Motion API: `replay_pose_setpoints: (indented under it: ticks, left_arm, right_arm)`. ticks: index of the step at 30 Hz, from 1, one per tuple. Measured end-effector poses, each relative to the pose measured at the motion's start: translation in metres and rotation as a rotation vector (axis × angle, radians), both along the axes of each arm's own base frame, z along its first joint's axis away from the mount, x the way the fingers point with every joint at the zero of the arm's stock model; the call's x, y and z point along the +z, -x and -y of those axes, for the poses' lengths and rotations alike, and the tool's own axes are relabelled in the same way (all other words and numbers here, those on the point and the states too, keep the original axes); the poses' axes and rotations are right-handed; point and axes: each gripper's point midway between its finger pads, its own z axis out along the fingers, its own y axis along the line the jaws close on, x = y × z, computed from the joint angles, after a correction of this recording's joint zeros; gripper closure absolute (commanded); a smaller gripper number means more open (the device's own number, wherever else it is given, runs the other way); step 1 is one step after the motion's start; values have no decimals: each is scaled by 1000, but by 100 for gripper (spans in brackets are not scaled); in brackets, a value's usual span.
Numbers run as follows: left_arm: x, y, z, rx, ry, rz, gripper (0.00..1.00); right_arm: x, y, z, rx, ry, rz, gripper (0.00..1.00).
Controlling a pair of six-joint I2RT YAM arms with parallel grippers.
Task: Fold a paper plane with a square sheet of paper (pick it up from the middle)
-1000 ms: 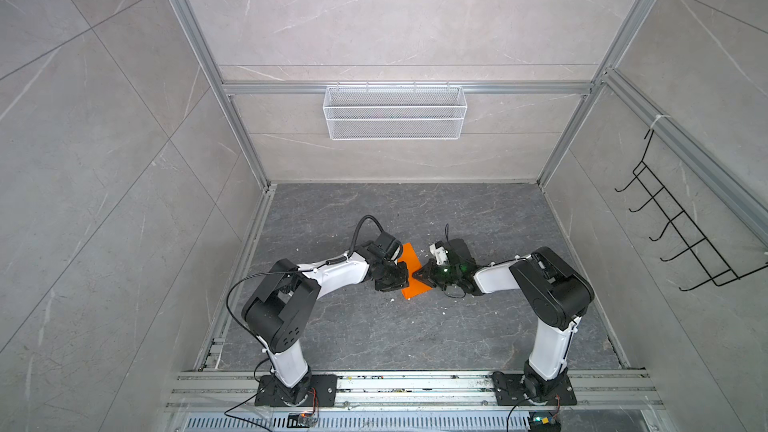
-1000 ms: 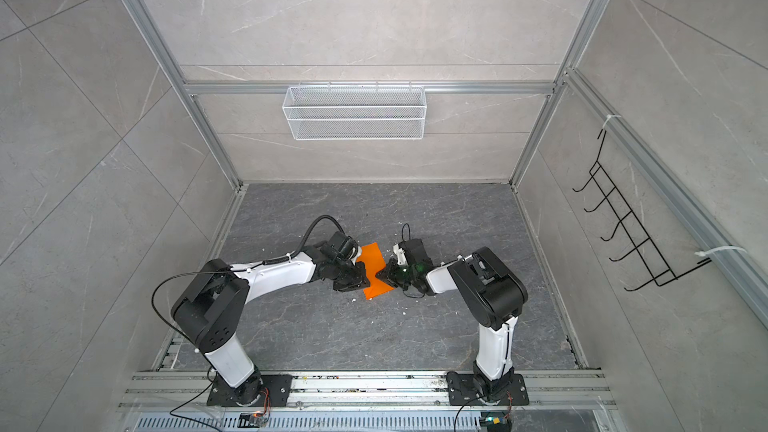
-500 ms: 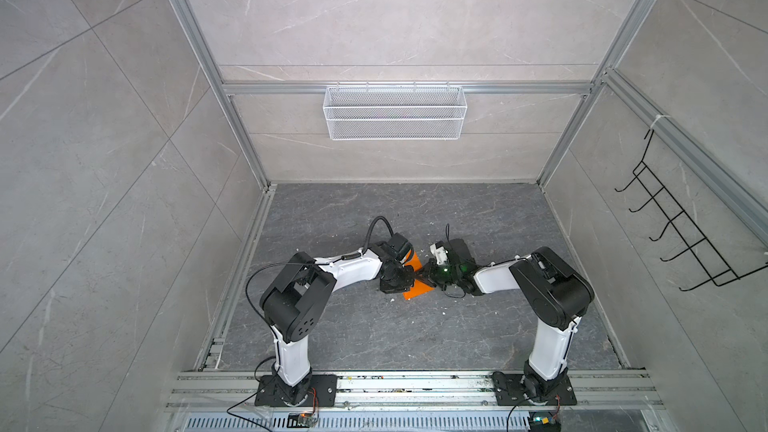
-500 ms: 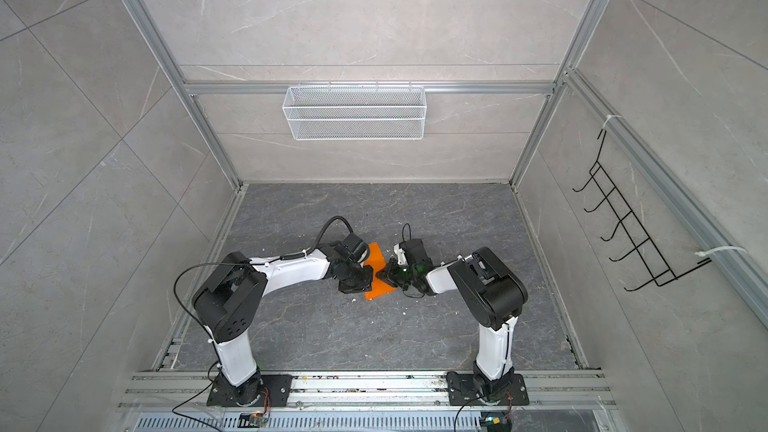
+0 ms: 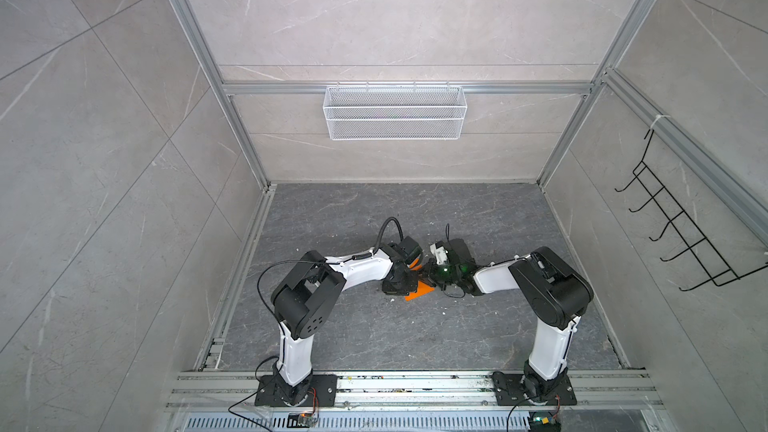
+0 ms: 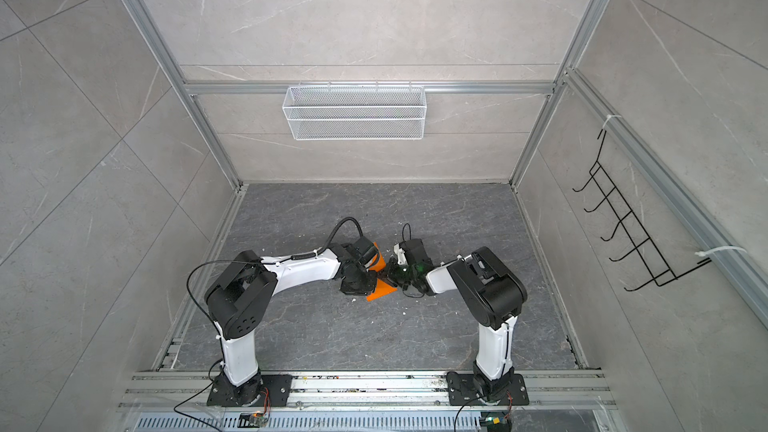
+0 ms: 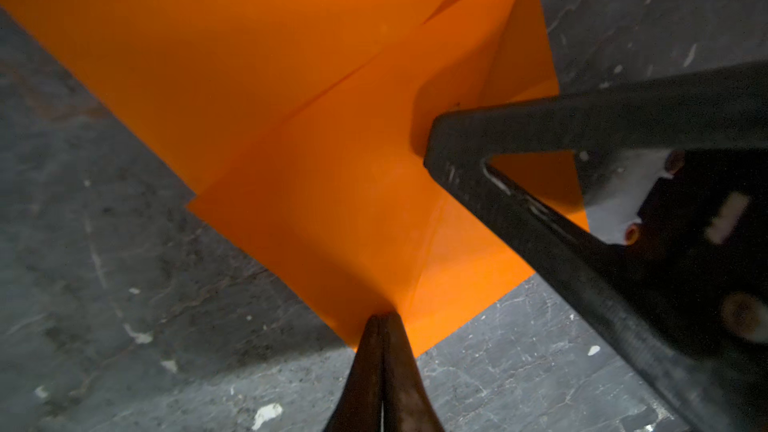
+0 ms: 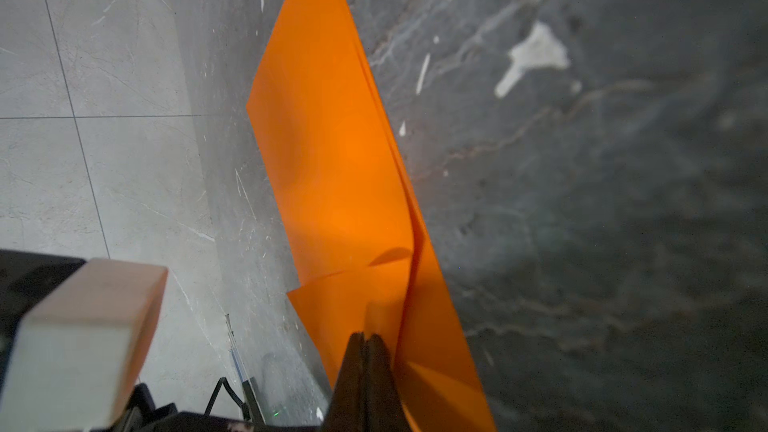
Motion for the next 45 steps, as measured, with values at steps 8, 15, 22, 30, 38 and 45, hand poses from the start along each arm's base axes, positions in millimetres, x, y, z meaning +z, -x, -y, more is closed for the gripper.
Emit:
replay_pose_setpoints:
  ticks: [8, 15, 22, 30, 38, 45]
  left_arm:
    - [-1, 11, 0, -83, -94, 49, 91]
    - [-1, 15, 1, -134, -140, 83, 89]
    - [-2, 15, 2, -164, -183, 106, 98]
    - [-3, 17, 0, -173, -196, 107, 100]
    - [1, 34, -11, -191, -192, 46, 99]
    - [25, 17, -9, -144, -117, 87, 100]
  right_arm:
    - [-1, -1, 0, -14, -33, -7, 98]
    - [-1, -1, 0, -28, -64, -18, 98]
    - [-1, -1, 0, -30, -77, -22, 98]
    - [-1, -1, 0, -30, -77, -22, 98]
    - [-1, -1, 0, -30, -78, -22, 98]
    - [-1, -1, 0, -30, -78, -22, 98]
